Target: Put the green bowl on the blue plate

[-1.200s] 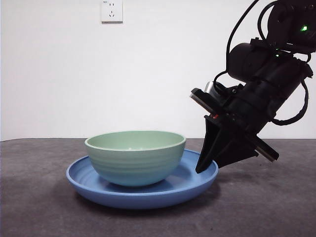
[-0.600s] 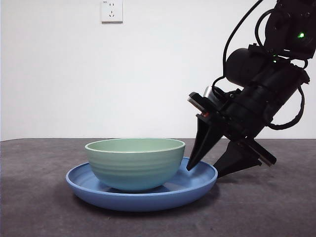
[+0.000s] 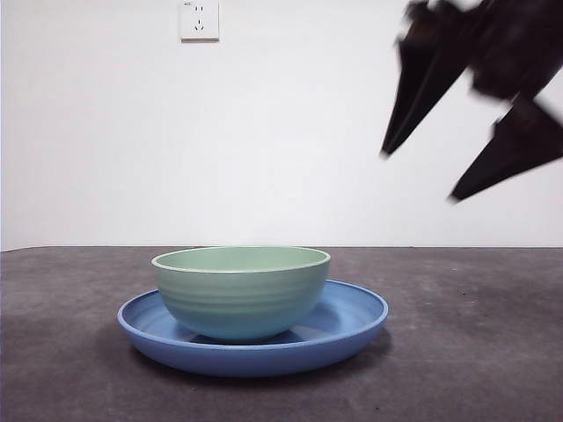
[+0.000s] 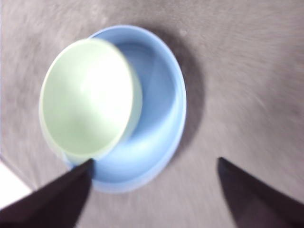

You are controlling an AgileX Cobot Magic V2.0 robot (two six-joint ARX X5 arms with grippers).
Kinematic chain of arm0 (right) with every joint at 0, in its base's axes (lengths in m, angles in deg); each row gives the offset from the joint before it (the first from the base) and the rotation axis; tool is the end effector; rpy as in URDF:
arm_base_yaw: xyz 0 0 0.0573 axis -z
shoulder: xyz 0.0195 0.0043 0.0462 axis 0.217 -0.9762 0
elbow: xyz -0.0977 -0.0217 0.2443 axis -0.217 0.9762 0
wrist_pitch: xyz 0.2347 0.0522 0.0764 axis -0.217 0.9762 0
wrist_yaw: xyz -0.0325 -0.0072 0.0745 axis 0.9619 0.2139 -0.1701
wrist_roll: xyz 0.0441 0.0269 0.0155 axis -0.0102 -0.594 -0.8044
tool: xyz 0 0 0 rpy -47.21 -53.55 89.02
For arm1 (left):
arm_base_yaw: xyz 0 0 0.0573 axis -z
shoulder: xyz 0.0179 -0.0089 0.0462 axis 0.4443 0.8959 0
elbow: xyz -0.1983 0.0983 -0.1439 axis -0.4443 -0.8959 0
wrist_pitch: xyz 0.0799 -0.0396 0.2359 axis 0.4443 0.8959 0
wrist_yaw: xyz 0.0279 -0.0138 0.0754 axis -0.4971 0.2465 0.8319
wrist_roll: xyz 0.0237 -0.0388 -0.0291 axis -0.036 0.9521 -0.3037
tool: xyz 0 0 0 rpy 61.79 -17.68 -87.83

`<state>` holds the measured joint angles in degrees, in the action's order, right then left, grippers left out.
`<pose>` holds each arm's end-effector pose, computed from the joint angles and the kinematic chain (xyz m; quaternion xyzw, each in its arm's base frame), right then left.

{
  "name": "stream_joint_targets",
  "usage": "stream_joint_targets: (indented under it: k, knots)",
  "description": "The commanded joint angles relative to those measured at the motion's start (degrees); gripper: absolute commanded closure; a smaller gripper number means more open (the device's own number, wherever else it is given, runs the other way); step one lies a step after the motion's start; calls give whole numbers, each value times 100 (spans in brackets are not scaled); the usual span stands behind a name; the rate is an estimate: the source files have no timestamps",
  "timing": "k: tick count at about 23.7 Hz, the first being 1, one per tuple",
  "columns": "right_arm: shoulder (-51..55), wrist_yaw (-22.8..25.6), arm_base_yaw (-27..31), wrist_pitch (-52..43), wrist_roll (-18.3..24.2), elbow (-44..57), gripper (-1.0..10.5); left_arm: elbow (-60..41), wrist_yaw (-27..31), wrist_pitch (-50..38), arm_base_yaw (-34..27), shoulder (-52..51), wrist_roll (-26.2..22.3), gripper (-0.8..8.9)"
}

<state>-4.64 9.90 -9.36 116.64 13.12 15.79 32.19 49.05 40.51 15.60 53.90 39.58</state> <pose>0.2210 0.1022 0.2641 0.1059 0.5128 0.2963 0.7987 0.0183 -0.0217 0.3376 0.0189 0.2597 -0.3926 0.8821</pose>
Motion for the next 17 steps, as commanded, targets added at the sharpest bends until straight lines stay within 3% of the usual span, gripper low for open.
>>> stream_joint_targets:
  k: [1, 9, 17]
  knots:
    - [647, 229, -48, 553, 507, -107, 419, 44, 7, -66, 37, 9, -24, 251]
    - [2450, 315, -85, 1624, 852, -76, 393, 44, 7, -59, 37, 9, -20, 251]
    - [3904, 295, -90, 2262, 861, -76, 393, 44, 7, -55, 35, 9, -22, 252]
